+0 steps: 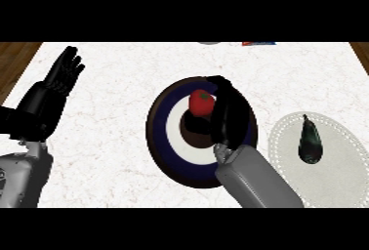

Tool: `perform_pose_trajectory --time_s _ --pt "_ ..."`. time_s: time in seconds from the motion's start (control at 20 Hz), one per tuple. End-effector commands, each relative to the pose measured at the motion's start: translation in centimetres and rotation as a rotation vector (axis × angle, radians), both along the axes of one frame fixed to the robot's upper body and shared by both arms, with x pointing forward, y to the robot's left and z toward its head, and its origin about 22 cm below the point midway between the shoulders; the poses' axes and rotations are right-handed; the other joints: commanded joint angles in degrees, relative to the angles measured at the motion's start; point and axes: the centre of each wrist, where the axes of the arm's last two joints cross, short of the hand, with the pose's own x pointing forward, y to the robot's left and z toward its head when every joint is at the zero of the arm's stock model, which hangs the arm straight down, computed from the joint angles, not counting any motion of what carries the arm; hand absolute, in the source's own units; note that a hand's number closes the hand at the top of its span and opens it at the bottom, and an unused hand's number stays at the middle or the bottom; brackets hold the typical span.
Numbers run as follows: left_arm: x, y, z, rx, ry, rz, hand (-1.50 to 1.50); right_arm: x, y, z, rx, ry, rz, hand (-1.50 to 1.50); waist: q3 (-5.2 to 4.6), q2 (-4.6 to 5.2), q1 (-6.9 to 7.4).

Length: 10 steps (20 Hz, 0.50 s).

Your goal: Pick the tomato from the placemat and place it in the plate

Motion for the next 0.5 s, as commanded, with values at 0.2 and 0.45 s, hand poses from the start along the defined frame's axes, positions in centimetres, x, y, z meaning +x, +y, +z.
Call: perform_pose_trajectory --time_s 0.2,0.45 --pt "0.7 0.3 0.5 0.005 -0.012 0.002 0.0 4.0 1.2 -0.8 0.214 -0.145 0.0 -1.5 0.04 0.28 0.42" --pt "-0.8 -0.6 0.5 -0.002 0.003 -0.013 0.0 4.0 1.0 0.2 0.335 -0.294 -0.046 -1.5 0.05 -0.26 -0.26"
